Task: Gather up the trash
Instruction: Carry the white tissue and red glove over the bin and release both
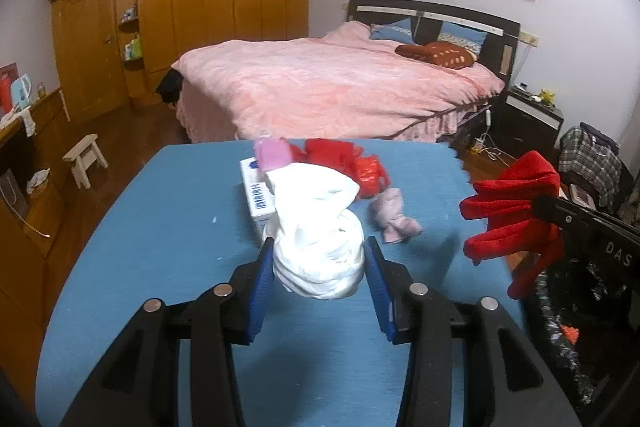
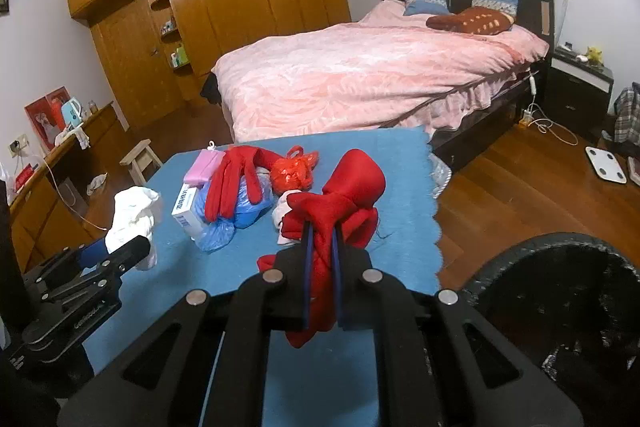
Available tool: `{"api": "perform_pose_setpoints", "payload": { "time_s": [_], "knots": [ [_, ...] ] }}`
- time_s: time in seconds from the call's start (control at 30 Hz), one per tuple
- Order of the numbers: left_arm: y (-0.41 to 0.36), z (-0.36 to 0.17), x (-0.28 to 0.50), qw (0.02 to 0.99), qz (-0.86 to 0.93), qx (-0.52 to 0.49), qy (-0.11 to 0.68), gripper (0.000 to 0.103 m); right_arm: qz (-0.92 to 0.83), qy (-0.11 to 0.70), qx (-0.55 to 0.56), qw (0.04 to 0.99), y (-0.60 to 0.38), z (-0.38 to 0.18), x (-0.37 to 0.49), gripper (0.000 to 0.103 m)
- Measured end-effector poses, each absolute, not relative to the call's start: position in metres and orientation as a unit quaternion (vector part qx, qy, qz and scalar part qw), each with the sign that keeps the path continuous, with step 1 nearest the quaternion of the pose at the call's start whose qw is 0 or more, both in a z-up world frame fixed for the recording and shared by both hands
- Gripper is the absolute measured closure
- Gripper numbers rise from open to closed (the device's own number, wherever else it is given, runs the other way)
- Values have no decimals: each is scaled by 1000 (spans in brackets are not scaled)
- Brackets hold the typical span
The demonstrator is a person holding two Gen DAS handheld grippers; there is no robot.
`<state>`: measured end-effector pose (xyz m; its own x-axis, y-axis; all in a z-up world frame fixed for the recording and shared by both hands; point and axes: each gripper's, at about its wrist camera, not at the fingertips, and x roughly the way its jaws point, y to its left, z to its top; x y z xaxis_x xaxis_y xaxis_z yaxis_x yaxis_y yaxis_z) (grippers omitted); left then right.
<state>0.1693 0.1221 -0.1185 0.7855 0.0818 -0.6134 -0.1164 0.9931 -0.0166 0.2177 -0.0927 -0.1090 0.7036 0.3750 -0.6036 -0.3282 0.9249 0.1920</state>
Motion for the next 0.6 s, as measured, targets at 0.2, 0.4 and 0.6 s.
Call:
{"api": "perform_pose_setpoints", "payload": {
  "time_s": [0.2,0.4,0.6],
  "knots": [
    [102,-110,165,947,38,-21,317,59,179,326,38,927,-116,-99,202,95],
    [77,-100,159,951,13,-16,307,59,160,313,37,935,-143,-87,186,95],
    [50,-93,156,954,-20,-14,299,59,136,304,37,942,-175,-78,169,95]
  ]
}}
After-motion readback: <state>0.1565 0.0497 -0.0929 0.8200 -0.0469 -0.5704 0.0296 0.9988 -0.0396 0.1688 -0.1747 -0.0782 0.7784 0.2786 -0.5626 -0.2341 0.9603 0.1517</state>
